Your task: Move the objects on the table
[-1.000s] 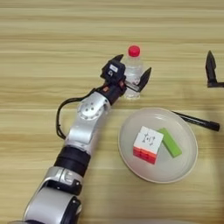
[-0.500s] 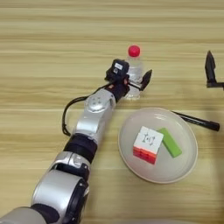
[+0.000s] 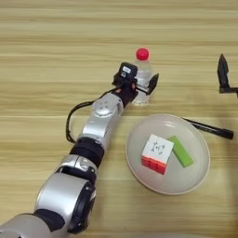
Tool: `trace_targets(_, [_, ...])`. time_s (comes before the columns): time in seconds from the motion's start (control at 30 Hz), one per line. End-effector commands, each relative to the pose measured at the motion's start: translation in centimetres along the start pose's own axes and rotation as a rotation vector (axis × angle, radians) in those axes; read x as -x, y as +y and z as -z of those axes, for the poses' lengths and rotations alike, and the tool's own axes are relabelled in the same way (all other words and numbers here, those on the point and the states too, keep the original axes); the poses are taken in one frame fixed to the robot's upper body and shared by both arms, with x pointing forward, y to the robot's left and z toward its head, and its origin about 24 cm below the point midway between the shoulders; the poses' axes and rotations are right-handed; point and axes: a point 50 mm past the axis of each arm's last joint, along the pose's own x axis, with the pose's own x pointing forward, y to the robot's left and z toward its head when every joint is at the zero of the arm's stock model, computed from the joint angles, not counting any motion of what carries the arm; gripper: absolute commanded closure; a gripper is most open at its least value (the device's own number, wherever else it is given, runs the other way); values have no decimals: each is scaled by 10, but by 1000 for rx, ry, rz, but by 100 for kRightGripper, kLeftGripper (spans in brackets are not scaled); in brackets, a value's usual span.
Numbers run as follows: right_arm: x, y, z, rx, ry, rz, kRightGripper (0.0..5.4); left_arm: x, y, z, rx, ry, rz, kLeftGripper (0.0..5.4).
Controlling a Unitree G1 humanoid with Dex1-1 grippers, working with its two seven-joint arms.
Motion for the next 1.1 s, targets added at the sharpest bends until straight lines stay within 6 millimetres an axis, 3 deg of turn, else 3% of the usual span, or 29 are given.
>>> trace_targets(0.03, [0, 1, -2, -5, -12, -3, 0, -3, -1, -2, -22, 1, 1, 125])
trace_targets(0.37, [-2, -1, -2, -7, -15, -3, 0, -5, 1, -1, -32, 12, -15, 209])
trace_targets(0.73, [-1, 0, 0, -9, -10, -2, 0, 3, 8, -4, -44, -17, -7, 222])
trace_targets(0.9, [0, 1, 2, -9, -3, -2, 0, 17, 9, -16, -63, -77, 20, 226])
trace_targets(1.1, [1, 1, 3, -4, 1, -5, 0, 50, 5, -27, -59, -116, 38, 227])
